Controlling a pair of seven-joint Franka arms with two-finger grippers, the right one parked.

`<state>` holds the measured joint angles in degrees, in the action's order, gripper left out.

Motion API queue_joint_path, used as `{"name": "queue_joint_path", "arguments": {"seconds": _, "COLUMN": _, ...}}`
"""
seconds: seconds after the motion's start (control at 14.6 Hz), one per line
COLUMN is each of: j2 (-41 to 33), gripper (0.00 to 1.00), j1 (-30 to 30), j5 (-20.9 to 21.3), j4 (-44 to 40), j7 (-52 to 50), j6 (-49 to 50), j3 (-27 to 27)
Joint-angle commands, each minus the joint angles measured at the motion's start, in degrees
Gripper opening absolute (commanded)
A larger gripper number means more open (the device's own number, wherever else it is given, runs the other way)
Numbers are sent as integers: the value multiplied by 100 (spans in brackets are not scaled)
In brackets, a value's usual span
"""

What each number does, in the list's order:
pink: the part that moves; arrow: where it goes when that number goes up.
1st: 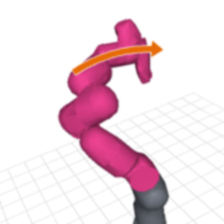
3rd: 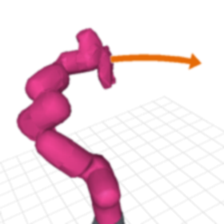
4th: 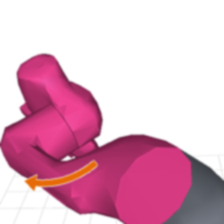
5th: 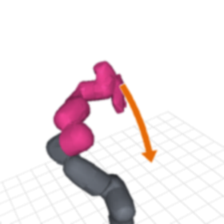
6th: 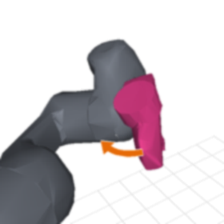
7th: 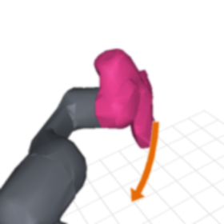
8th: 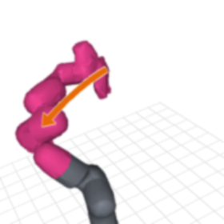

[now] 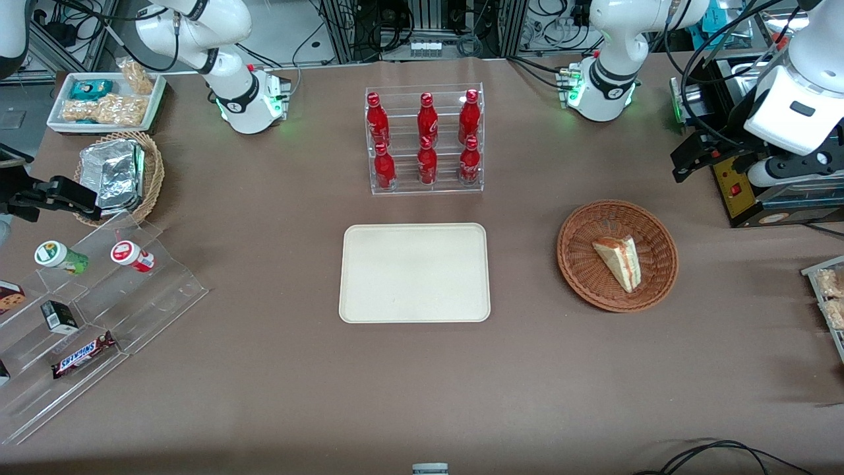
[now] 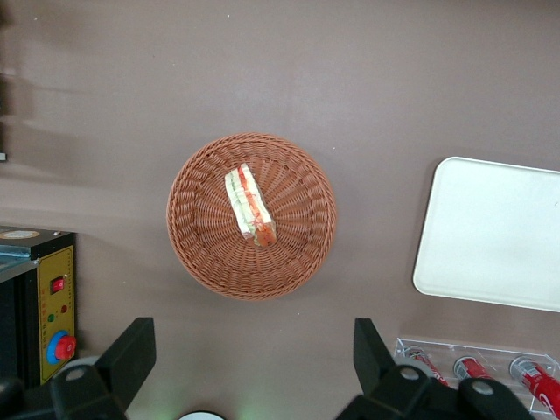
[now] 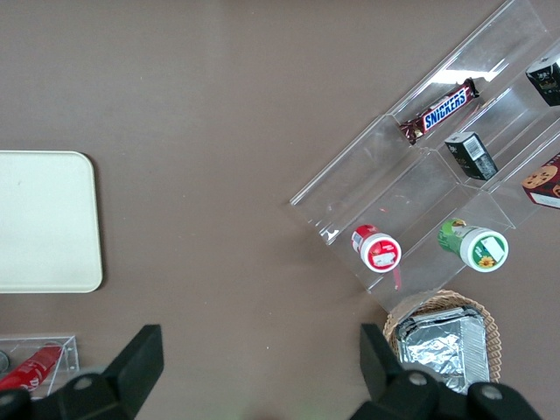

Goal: Place sandwich from basket to tray

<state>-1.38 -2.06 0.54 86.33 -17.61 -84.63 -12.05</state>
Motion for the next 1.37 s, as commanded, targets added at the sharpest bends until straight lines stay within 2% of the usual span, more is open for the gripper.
{"name": "queue_joint_path", "arguments": {"seconds": 0.0, "j2": -99, "gripper": 100, "j1": -31, "j5": 182, "j4": 86, "j7": 589, "j6": 25, "j3": 45}}
{"name": "queue_joint_path", "arguments": {"seconds": 0.27, "j2": -82, "gripper": 100, "j1": -22, "j5": 245, "j4": 243, "j7": 891, "j6": 157, "j3": 45}}
{"name": "queue_joint_path", "arguments": {"seconds": 0.48, "j2": 50, "gripper": 100, "j1": -31, "j5": 209, "j4": 892, "j7": 865, "j6": 35, "j3": 106}}
{"name": "queue_joint_path", "arguments": {"seconds": 0.68, "j2": 76, "gripper": 100, "j1": -31, "j5": 183, "j4": 1954, "j7": 839, "j6": -981, "j3": 168}}
{"name": "queue_joint_path", "arguments": {"seconds": 0.89, "j2": 242, "gripper": 100, "j1": -40, "j5": 165, "j4": 3220, "j7": -247, "j6": -2631, "j3": 177}}
{"name": "queue_joint_path", "arguments": {"seconds": 1.09, "j2": 699, "gripper": 100, "j1": -40, "j5": 165, "j4": 3924, "j7": -1189, "j6": -4031, "j3": 177}}
{"name": "queue_joint_path", "arguments": {"seconds": 1.3, "j2": 1121, "gripper": 100, "j1": -171, "j5": 139, "j4": 4085, "j7": -1717, "j6": -4466, "j3": 177}}
